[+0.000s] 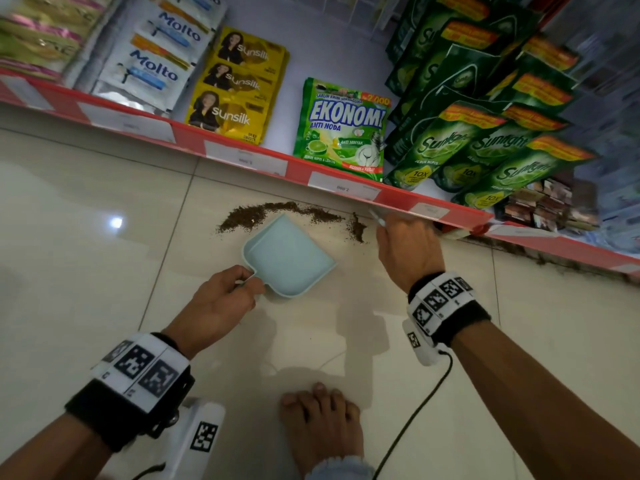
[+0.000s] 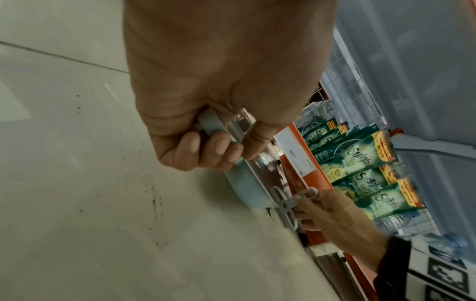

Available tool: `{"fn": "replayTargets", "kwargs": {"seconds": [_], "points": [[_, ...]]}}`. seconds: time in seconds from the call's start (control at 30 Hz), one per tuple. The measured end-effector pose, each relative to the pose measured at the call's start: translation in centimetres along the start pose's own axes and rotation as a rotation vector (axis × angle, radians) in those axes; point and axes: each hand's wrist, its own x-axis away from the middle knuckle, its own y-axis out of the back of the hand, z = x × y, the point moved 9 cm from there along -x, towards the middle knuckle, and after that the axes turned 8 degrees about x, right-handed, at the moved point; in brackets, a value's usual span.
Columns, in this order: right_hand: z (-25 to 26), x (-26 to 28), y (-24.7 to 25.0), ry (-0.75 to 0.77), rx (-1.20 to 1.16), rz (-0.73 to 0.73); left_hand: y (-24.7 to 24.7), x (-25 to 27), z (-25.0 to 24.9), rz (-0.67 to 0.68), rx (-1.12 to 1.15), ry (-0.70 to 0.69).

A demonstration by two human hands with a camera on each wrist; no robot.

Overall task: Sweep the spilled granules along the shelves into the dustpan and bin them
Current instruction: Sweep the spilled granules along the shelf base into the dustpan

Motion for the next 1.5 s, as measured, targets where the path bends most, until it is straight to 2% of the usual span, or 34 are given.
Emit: {"fn": "replayTargets", "kwargs": {"seconds": [0.13,0.2,0.33,0.43,0.47,0.57,0.6,0.63,0.7,0.8,0.9,1.07,1.17,1.23,1.33,1.4,1.5], "points": [[4.8,1.1,0.3,0.158,-0.125,-0.017,0.6,0.4,0.1,0.009,0.007,0.002],[6.1,1.6,1.2,0.181,-0.159,-0.056,0.9,0.7,0.3,0.002,0.023,0.018],[4.3,1.9,3.5,0.110,-0.163,-0.117,1.7,1.2,0.6,-0.015,0.022,0.021],[1.0,1.6,3.5,0.011,-0.038,-0.118,2.4,1.4,0.6,-0.043,0.004,0.003],[0.2,1.2,2.1,-0.022,0.008,-0.062,2.6,1.5,0.6,-0.054,0.003,0.001],[-0.3,0.8,-5.5,-0.125,0.080,0.413,2.7,1.6,0.3,-0.058,0.004,-0.013],[0.4,1.2,-7.3,-0.132,0.072,0.503,2.7,1.7,0.2,-0.055,0.001,-0.017],[1.4,1.5,-8.2,-0.120,0.043,0.519,2.7,1.7,0.1,-0.052,-0.004,-0.018],[3.8,2.3,-7.1,-0.061,-0.005,0.453,2.8,1.9,0.2,-0.055,-0.010,-0.016],[6.2,3.0,-1.5,0.024,-0.150,0.105,3.0,2.1,0.5,-0.063,-0.035,-0.017],[6.9,3.1,2.3,0.074,-0.171,-0.036,3.1,2.7,0.9,-0.068,-0.044,-0.013],[3.2,1.4,4.6,-0.038,-0.049,-0.217,4.4,3.3,1.0,-0.096,-0.032,-0.020],[3.2,0.3,3.6,-0.057,0.027,-0.157,5.3,3.5,1.0,-0.118,-0.012,-0.028],[5.0,0.2,1.8,0.028,0.047,-0.061,5.6,3.7,1.0,-0.123,-0.006,-0.032],[8.4,1.9,0.6,0.176,-0.053,-0.009,5.9,4.0,1.3,-0.131,-0.017,-0.029],[9.9,3.1,1.3,0.233,-0.119,-0.040,6.1,4.1,1.5,-0.137,-0.016,-0.023],[9.5,3.1,3.6,0.207,-0.133,-0.178,6.2,4.2,1.6,-0.135,-0.011,-0.029]]}}
